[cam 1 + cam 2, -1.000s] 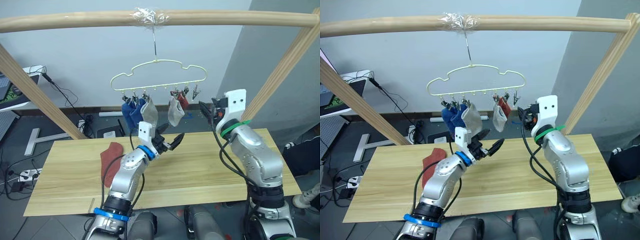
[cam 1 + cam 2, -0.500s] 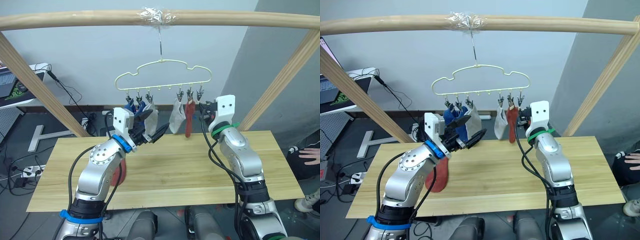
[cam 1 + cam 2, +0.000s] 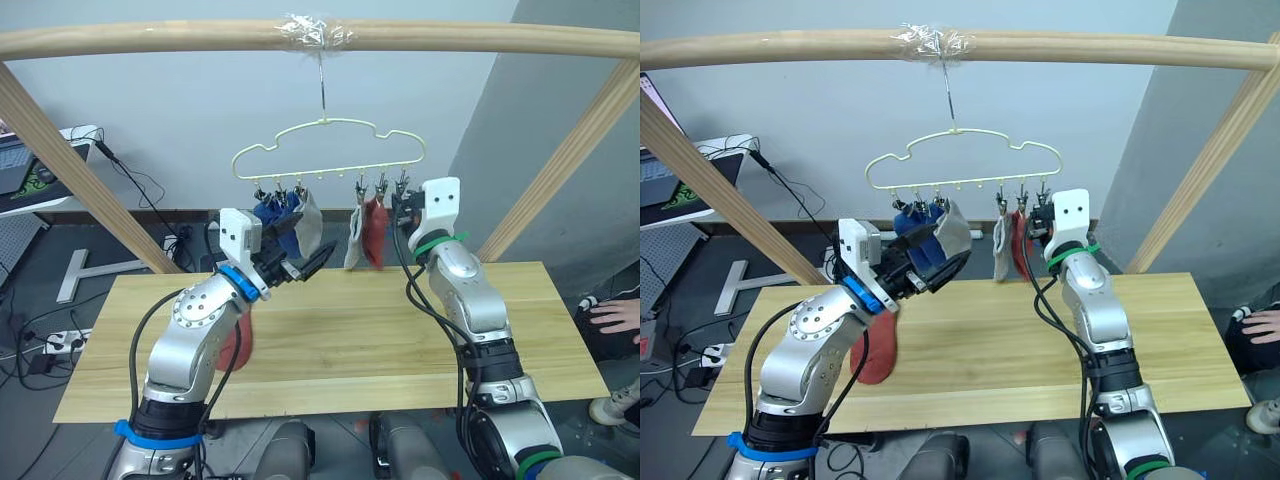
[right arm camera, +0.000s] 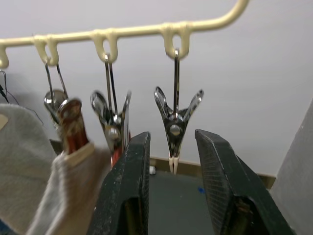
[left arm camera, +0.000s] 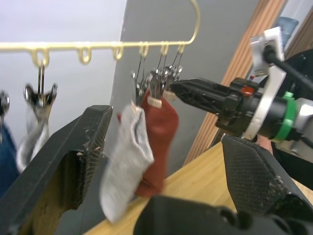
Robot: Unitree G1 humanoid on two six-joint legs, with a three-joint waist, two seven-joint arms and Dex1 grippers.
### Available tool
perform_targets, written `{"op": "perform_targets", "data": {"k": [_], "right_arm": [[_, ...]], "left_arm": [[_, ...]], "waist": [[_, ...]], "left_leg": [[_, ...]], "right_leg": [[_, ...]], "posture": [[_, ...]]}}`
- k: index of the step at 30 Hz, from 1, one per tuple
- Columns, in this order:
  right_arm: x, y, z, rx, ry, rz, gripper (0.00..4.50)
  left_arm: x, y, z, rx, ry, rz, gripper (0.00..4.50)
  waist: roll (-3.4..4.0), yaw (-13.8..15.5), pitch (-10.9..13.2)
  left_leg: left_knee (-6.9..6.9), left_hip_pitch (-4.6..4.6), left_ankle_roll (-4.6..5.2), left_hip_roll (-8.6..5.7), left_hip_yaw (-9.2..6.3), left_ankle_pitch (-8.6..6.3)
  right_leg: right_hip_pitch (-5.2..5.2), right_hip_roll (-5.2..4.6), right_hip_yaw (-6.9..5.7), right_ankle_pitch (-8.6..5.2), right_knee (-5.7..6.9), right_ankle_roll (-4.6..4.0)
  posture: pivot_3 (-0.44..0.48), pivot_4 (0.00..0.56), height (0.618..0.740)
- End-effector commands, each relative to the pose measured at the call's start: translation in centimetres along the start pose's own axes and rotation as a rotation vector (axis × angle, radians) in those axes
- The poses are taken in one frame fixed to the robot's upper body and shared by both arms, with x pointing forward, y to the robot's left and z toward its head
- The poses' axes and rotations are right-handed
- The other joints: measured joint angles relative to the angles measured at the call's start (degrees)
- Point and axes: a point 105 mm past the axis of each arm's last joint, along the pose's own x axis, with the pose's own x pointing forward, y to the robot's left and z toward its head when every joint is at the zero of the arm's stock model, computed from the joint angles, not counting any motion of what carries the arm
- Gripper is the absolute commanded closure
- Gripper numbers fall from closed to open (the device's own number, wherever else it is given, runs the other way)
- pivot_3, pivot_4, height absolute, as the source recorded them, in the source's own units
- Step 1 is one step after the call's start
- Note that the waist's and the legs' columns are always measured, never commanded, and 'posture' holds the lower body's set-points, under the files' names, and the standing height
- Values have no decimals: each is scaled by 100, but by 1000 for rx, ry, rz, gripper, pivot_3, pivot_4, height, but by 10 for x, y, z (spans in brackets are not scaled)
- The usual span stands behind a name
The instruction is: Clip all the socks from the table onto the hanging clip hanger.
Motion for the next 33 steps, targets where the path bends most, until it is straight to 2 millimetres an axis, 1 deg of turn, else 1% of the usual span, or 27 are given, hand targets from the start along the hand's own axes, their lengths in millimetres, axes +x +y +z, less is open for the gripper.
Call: {"op": "perform_targets", "data": {"k": [1, 7, 10, 14, 25, 33], "right_arm": [[4, -3, 15, 0, -57, -23, 2999], [11, -3, 19, 6, -74, -25, 2999], [16, -3, 25, 12, -94, -26, 2999], [17, 0, 28, 17, -106, -20, 2999], [19, -2, 29, 15, -109, -28, 2999], [19, -1, 28, 20, -104, -26, 2999]], "left_arm": [[0, -2, 19, 32, -57, -18, 365], [-1, -5, 28, 28, -78, -33, 365], [1, -6, 35, 28, -91, -45, 365], [2, -5, 39, 31, -98, -46, 365], [3, -9, 46, 27, -117, -59, 365], [4, -10, 47, 25, -120, -63, 365]], "waist": [[0, 4, 0], [0, 22, 0], [0, 40, 0], [0, 58, 0], [0, 97, 0], [0, 98, 0]], "left_leg": [[0, 1, 0, 0, 2, 0], [-1, -1, 0, 0, 3, 0], [0, -1, 0, 0, 2, 0], [0, 0, 0, 0, 3, 0], [0, -1, 0, 0, 2, 0], [-1, -1, 0, 0, 2, 0]], "right_leg": [[0, 0, 0, 0, 1, 0], [-1, -1, 4, 1, -2, -1], [-1, -1, 3, 1, 0, -1], [-1, 0, 2, 1, 1, -1], [-1, -1, 2, 1, 0, -2], [-1, -1, 2, 1, 0, -2]], "posture": [[101, 180, 740], [102, 183, 740], [103, 187, 740], [105, 190, 740], [108, 198, 740], [111, 196, 740]]}}
